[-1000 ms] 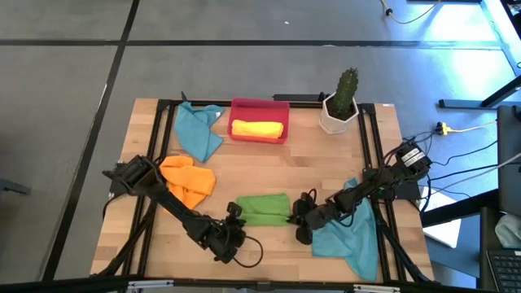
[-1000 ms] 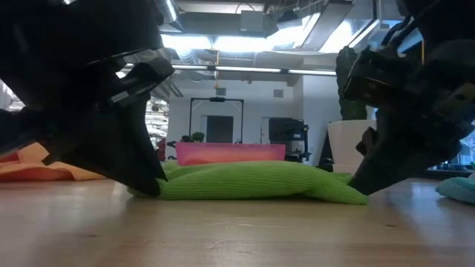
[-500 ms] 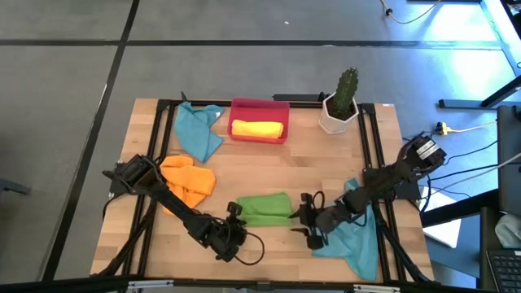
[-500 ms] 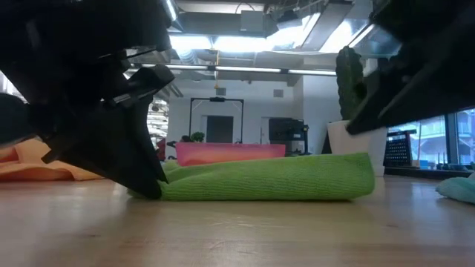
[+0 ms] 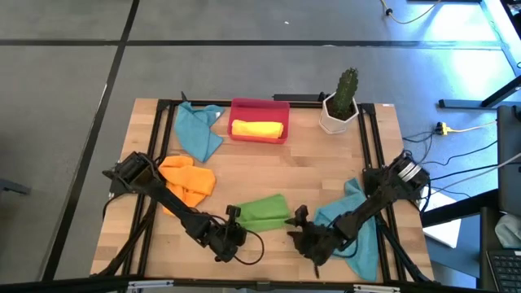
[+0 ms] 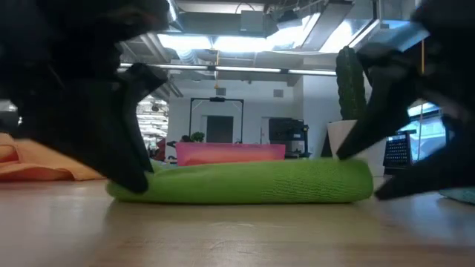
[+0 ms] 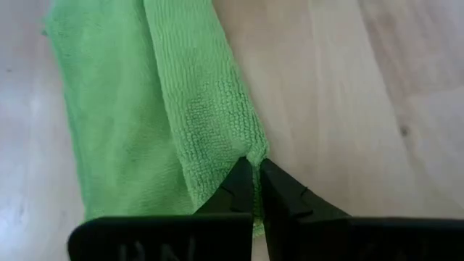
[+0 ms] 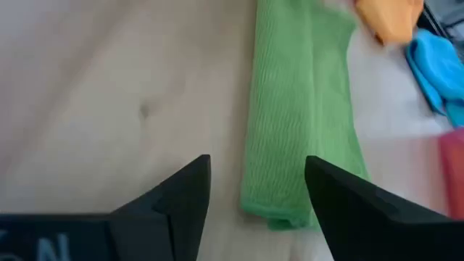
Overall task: Roll microfiber towels into tight, uniform cylinder then place into a basket
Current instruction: Roll the green towel
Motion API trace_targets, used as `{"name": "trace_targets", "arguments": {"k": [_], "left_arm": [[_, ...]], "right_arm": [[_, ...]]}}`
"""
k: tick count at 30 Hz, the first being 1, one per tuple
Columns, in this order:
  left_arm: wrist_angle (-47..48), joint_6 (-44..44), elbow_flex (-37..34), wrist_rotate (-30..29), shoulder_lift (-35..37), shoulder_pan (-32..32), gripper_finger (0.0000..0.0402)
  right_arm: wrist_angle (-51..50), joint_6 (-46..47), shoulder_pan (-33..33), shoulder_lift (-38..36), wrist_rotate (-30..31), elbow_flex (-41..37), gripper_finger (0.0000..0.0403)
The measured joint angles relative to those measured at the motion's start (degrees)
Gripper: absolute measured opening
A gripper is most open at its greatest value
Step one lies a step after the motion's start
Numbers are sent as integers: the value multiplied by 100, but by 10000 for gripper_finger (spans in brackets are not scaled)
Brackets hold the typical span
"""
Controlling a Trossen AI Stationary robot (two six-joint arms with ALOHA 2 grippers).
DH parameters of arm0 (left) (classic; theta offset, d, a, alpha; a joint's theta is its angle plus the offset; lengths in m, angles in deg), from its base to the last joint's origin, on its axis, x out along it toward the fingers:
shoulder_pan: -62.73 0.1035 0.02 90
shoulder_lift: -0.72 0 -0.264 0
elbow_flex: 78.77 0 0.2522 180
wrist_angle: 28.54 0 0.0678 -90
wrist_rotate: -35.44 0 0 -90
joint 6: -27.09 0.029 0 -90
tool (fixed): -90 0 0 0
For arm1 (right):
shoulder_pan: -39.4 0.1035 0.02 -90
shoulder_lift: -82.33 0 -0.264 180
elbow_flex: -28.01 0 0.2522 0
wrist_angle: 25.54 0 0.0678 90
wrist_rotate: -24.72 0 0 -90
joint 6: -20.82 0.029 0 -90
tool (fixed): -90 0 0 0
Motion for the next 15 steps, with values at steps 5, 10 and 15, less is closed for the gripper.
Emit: {"name": "trace_targets", "arguments": {"k": [5, 10, 15], "left_arm": [[-110, -54, 0, -44, 119, -10, 0], [-179, -58, 2, -34, 130, -8, 0], [-235, -67, 2, -43, 159, -8, 0]], "right_arm": [[-657, 4, 0, 435, 401, 454, 224], [-746, 5, -42, 519, 386, 540, 223], [-792, -63, -33, 530, 426, 538, 223]]}}
